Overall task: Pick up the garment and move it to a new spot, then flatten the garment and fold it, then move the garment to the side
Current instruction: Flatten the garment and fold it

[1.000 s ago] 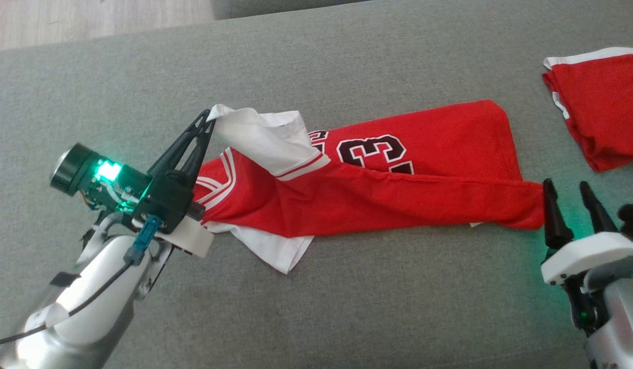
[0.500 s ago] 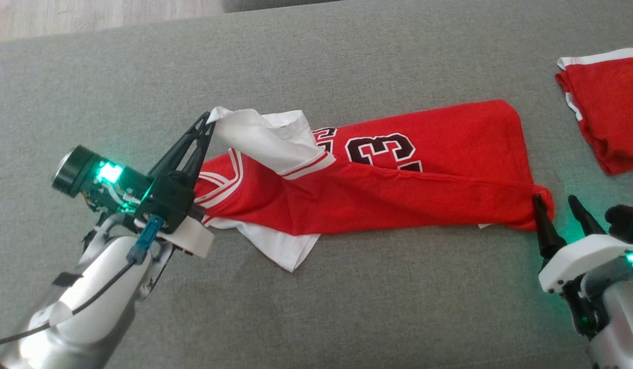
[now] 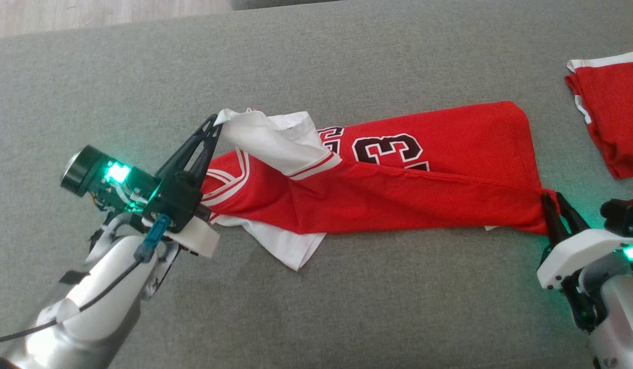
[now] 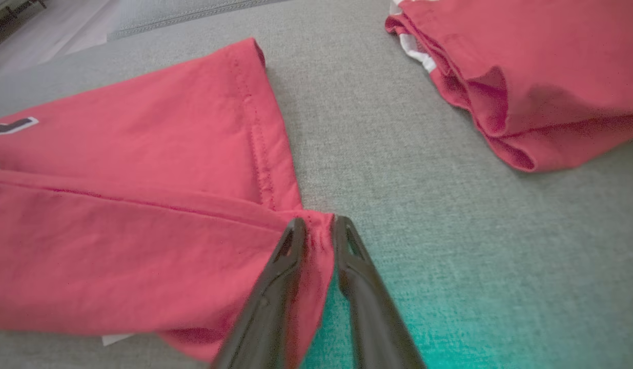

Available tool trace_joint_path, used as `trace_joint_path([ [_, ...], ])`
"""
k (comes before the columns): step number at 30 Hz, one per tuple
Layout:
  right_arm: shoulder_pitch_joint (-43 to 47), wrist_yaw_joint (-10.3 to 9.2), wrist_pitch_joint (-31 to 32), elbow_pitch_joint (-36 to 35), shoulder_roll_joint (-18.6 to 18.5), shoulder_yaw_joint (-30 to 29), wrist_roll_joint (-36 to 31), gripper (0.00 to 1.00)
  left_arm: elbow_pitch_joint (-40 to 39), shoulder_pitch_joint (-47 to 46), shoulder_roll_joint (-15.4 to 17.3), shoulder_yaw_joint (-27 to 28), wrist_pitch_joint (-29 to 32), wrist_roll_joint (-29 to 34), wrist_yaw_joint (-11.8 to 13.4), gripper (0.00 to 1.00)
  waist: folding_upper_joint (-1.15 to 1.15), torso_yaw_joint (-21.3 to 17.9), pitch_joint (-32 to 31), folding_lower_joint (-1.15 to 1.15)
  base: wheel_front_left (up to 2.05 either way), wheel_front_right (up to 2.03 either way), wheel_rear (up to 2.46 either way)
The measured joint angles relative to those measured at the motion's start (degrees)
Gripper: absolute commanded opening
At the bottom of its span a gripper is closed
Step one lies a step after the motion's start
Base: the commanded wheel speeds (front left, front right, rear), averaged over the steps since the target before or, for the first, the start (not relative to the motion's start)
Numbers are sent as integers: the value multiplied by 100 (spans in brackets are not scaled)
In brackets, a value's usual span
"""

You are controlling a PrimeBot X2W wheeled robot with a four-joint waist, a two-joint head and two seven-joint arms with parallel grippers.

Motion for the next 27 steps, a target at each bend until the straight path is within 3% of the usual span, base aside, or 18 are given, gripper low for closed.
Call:
trace_joint_path([
  [3, -25, 0, -80, 51, -12, 69, -119, 14, 37, -25, -8, -5, -1, -46, 0, 0, 0, 9, -14, 0, 0, 0, 0],
  [4, -53, 0, -110, 78, -19, 94, -175, 0, 45, -27, -8, -5, -1, -46, 1, 0, 0, 9, -23, 0, 0, 0, 0],
  [11, -94, 0, -695, 11, -134, -99, -835, 0, 67, -26, 2, 3, -294, -93, 99, 0, 0, -35, -255, 0, 0, 0, 0],
  [18, -93, 1, -1070, -876, -223, -436, -1053, 0, -269, -1, -13, 458, -706, -644, 200, 0, 0, -95, -689, 0, 0, 0, 0],
  [21, -93, 1, -1117, -1401, -347, -650, -1170, 0, -477, -1, -21, 634, -757, -925, 125, 0, 0, -123, -953, -1, 0, 0, 0],
  [27, -111, 0, -1039, -2463, -346, -803, -730, 0, -972, -149, 116, 683, -637, -944, -101, 0, 0, -167, -1453, -1, 0, 0, 0],
])
